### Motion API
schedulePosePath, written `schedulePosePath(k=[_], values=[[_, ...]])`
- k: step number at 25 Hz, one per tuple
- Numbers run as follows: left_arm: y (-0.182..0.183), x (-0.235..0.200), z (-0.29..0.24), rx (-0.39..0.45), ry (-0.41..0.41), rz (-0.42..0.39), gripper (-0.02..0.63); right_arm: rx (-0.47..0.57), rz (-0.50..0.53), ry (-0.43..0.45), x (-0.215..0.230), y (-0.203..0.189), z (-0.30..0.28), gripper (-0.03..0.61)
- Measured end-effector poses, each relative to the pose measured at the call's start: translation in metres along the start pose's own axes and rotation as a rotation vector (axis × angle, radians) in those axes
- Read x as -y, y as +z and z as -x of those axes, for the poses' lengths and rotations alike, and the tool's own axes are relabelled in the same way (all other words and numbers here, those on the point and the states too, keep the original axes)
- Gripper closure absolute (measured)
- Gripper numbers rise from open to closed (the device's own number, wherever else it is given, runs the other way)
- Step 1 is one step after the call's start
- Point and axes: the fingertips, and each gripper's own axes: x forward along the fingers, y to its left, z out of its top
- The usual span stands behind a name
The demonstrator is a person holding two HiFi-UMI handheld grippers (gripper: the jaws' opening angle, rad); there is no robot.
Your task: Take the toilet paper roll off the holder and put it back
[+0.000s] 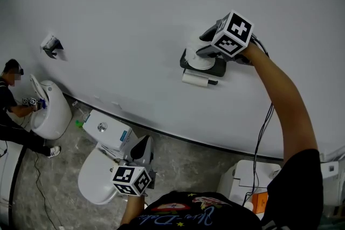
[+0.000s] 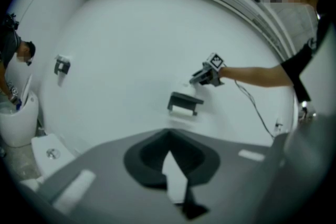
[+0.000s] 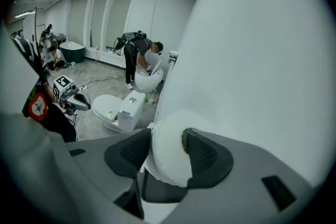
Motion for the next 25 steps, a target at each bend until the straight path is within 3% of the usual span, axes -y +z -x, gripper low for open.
schedulePosePath(k=[4, 8, 11, 19, 25], values=[[0.001, 0.007, -0.005, -0.008, -0.032, -0.011, 0.617, 0.177, -0.058, -0.089, -0.003, -0.003, 0.019, 0.362], [0.008, 0.018, -0.013, -0.003, -0.078, -0.036, 0.617, 0.530, -0.250, -0.162, -0.024, -0.010, 0.058, 0.364], [0.014, 0.029, -0.017, 0.006, -0.118, -0.056, 0.617, 0.749, -0.387, -0.172, -0.066, -0.030, 0.086, 0.364], [0.013, 0.061, -0.030, -0.020, -0.222, -0.096, 0.617, 1.049, -0.478, -0.283, -0.191, -0.084, 0.100, 0.364], [0.008, 0.079, -0.035, -0.034, -0.259, -0.114, 0.617, 1.173, -0.753, -0.279, -0.250, -0.125, 0.095, 0.364]])
